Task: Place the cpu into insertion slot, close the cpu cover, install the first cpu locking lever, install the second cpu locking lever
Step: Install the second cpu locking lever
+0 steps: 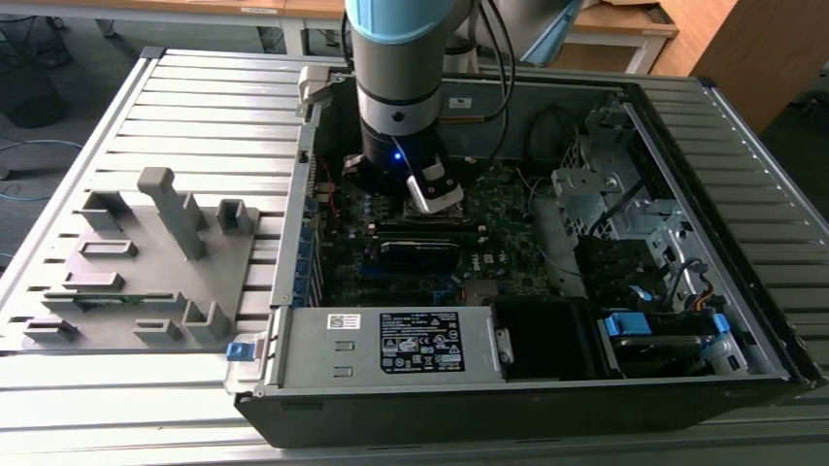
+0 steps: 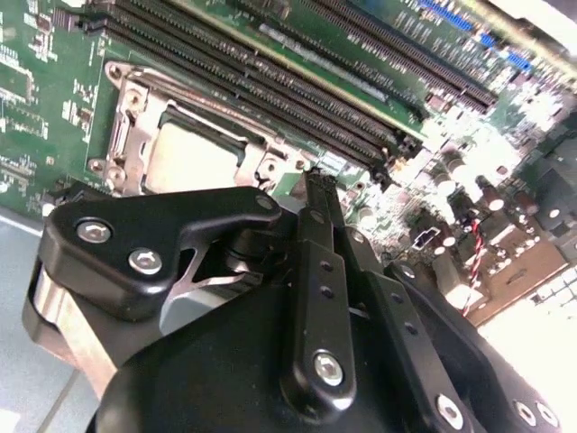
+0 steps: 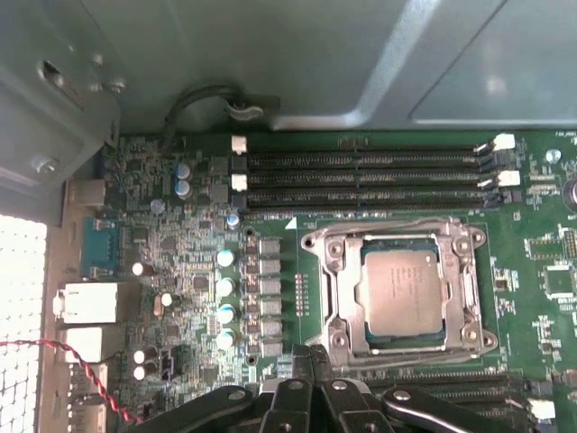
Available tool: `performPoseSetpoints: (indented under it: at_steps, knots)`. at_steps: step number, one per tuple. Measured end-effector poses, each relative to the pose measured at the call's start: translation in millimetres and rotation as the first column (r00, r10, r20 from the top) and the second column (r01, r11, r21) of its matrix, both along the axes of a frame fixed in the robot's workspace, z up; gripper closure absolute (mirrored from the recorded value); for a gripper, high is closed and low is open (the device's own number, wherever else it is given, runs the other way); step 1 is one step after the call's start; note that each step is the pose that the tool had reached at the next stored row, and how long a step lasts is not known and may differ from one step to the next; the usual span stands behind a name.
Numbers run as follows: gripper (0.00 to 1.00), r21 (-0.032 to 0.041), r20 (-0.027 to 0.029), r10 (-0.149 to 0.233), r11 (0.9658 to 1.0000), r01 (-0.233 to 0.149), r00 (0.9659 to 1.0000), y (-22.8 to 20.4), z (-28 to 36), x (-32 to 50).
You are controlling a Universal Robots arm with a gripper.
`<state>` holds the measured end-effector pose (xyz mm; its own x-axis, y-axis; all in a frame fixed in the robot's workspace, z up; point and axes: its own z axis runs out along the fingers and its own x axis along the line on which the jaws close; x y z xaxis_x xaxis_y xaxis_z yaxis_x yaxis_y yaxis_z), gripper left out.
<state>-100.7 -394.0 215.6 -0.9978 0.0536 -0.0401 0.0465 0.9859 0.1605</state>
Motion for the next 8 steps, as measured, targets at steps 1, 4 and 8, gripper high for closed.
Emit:
performPoseSetpoints:
  at_steps: [1, 4, 8]
  knots:
    - [0.89, 0.0000, 0.0000, 0.000, 1.0000, 0.000, 1.0000, 0.0, 0.0, 0.0]
    - [0.89, -0.0004, 0.0000, 0.000, 1.0000, 0.000, 1.0000, 0.0, 0.0, 0.4]
    - [0.89, -0.0004, -0.0041, 0.000, 1.0000, 0.000, 1.0000, 0.0, 0.0, 9.8]
